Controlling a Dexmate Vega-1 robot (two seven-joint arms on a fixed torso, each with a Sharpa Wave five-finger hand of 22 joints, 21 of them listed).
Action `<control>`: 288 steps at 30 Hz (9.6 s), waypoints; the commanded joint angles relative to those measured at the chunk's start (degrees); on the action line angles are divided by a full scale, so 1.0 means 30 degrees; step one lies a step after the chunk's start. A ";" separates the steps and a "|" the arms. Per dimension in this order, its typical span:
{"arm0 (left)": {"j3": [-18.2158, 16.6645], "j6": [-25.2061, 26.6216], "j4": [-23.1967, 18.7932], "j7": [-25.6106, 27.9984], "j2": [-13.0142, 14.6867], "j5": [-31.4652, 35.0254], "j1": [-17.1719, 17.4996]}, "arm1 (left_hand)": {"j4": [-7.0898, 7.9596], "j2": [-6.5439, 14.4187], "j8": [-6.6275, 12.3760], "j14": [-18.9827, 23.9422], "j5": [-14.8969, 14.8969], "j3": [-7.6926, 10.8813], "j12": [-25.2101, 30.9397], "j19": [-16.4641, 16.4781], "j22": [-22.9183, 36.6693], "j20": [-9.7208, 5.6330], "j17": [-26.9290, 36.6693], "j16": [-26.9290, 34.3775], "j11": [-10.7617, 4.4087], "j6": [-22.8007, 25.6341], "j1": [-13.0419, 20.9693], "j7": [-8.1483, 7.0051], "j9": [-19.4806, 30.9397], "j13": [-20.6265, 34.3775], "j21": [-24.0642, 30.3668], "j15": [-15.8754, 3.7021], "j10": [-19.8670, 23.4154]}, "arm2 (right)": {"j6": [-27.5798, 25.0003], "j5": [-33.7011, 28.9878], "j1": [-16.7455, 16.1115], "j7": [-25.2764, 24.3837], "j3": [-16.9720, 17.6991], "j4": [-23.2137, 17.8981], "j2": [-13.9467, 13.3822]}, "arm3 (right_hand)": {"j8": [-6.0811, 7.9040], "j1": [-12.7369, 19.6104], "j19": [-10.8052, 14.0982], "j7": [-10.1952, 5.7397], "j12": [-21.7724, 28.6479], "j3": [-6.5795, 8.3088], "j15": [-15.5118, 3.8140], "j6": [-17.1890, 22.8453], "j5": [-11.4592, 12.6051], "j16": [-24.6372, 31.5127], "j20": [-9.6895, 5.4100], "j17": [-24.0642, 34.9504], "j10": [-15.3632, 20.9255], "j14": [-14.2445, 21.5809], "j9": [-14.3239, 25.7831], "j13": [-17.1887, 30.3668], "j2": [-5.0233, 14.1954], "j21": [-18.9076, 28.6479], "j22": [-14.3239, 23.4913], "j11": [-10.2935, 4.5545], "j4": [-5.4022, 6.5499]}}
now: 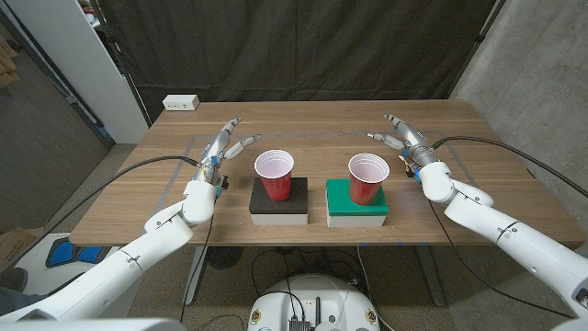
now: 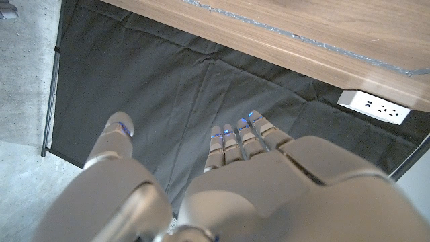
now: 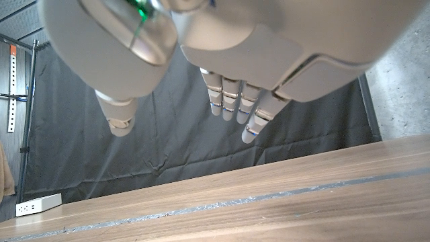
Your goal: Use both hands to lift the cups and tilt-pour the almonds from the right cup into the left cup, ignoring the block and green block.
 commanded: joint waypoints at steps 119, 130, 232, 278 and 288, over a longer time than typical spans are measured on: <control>-0.5121 -0.4107 -0.5383 -0.2948 0.1505 0.2163 0.9813 | 0.0162 0.0048 -0.0129 -0.0416 0.0114 -0.0544 -0.0009 -0.0712 0.0048 -0.0802 0.0026 0.0055 0.0311 -0.0716 0.0565 0.0207 0.0060 0.0069 0.0000 -0.0218 -0.0343 | -0.1873 -0.0741 -0.1786 -0.1407 0.0463 -0.2806 0.0371 | 0.0151 -0.0090 0.0266 -0.0028 0.0120 0.0027 -0.0023 0.0275 0.0209 0.0266 0.0222 -0.0069 0.0375 0.0339 0.0097 -0.0041 0.0074 0.0014 0.0119 -0.0081 0.0205; -0.3735 -0.3911 -0.5032 -0.3825 0.1644 0.2558 0.8196 | 0.0153 0.0101 0.0017 -0.0265 0.0136 -0.0572 0.0067 -0.0454 0.0048 -0.0785 0.0024 0.0131 0.0231 -0.0445 0.0643 0.0204 0.0060 0.0070 0.0125 -0.0276 -0.0204 | -0.1826 -0.0550 -0.1924 -0.1443 0.0591 -0.2756 0.0300 | 0.0146 -0.0089 0.0260 -0.0042 0.0125 0.0018 -0.0006 0.0270 0.0212 0.0276 0.0224 -0.0082 0.0400 0.0358 0.0097 -0.0046 0.0083 0.0012 0.0118 -0.0062 0.0201; -0.2242 -0.7329 -0.3062 -0.4037 -0.0241 -0.0625 0.5899 | -0.0010 0.2618 0.0456 0.5045 0.0199 -0.0103 0.0695 0.4137 0.0050 -0.1562 -0.0084 0.0466 -0.0556 0.5296 0.4482 0.0401 0.0025 0.0015 0.0572 -0.1114 0.5093 | -0.0137 0.1276 -0.8696 -0.1989 0.4452 -0.7146 -0.2526 | 0.0316 -0.0097 0.0679 -0.0175 0.0227 -0.0024 -0.0177 0.0953 0.0184 0.0453 0.0174 -0.0139 0.0900 0.0815 0.0095 -0.0070 0.0231 0.0113 0.0121 -0.0179 0.0198; -0.2526 -0.7447 -0.3004 -0.4565 -0.0404 -0.1359 0.5344 | 0.0030 0.2474 0.0200 0.5124 0.0285 -0.0358 0.0437 0.4262 0.0059 -0.1339 -0.0066 0.0298 -0.0523 0.5250 0.4978 0.0456 0.0052 0.0023 0.0443 -0.1021 0.5159 | 0.0582 -0.1021 -1.5980 -0.2531 0.9131 -1.0207 -0.1622 | 0.0229 0.0187 0.0574 -0.0100 0.0141 -0.0052 -0.0089 0.0867 0.0187 0.0347 0.0241 -0.0217 0.0789 0.0668 0.0090 -0.0076 -0.0053 0.0032 0.0116 -0.0101 -0.0021; -0.2519 -0.7650 -0.2817 -0.4617 -0.0503 -0.1565 0.5306 | 0.0045 0.2481 0.0206 0.5295 0.0312 -0.0416 0.0426 0.4393 0.0063 -0.1355 -0.0061 0.0333 -0.0533 0.5375 0.5095 0.0378 0.0057 0.0025 0.0459 -0.1129 0.5292 | 0.0993 -0.2345 -1.7184 -0.2439 0.9935 -1.0810 -0.1001 | 0.0219 0.0242 0.0558 -0.0128 0.0125 -0.0058 -0.0121 0.0856 0.0198 0.0329 0.0233 -0.0230 0.0758 0.0640 0.0090 -0.0076 -0.0110 0.0024 0.0117 -0.0163 -0.0044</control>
